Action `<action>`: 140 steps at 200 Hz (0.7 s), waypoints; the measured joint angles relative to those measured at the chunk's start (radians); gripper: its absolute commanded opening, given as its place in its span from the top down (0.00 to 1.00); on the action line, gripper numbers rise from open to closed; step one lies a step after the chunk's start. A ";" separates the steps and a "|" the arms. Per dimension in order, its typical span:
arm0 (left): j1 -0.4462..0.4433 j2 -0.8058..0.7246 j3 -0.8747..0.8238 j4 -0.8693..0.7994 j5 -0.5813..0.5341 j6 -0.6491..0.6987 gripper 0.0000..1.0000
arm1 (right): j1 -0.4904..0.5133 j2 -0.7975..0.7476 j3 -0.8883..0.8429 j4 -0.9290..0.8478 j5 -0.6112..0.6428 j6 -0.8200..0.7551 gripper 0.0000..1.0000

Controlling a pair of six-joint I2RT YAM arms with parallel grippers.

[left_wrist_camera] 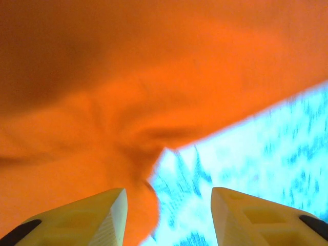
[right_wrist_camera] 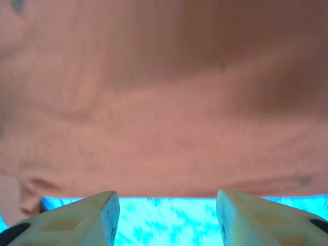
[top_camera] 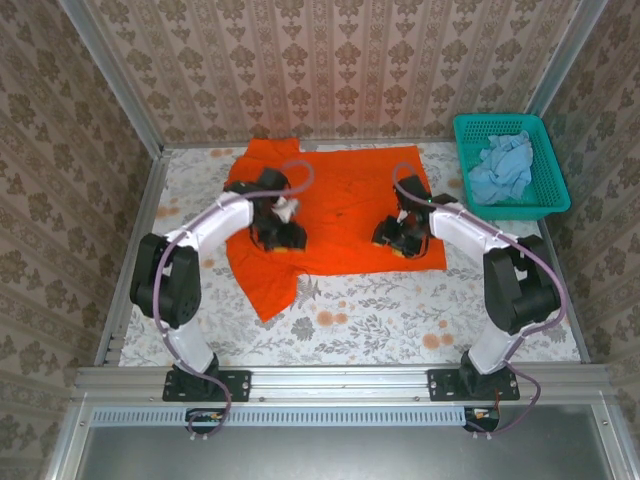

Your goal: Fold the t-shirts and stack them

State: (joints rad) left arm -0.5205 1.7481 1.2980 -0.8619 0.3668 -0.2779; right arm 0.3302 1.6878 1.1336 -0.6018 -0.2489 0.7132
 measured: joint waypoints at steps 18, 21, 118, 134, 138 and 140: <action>-0.080 -0.041 -0.096 -0.029 0.039 0.024 0.54 | 0.029 -0.012 -0.056 0.002 -0.018 0.000 0.48; -0.089 -0.047 -0.104 -0.035 0.040 0.029 0.53 | 0.031 -0.012 -0.063 0.003 -0.020 0.000 0.48; -0.290 -0.041 -0.144 -0.120 -0.251 0.036 0.57 | 0.034 0.049 -0.078 0.076 -0.032 0.000 0.48; -0.292 -0.014 -0.144 -0.122 -0.298 0.035 0.57 | 0.031 0.049 -0.078 0.090 -0.040 0.000 0.49; -0.292 -0.008 -0.144 -0.121 -0.308 0.035 0.58 | 0.029 0.049 -0.078 0.093 -0.043 0.000 0.49; -0.292 -0.005 -0.144 -0.121 -0.313 0.035 0.58 | 0.029 0.049 -0.078 0.095 -0.044 0.000 0.49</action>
State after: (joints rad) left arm -0.8124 1.7432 1.1542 -0.9829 0.0536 -0.2424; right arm 0.3595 1.7367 1.0557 -0.5068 -0.2932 0.7136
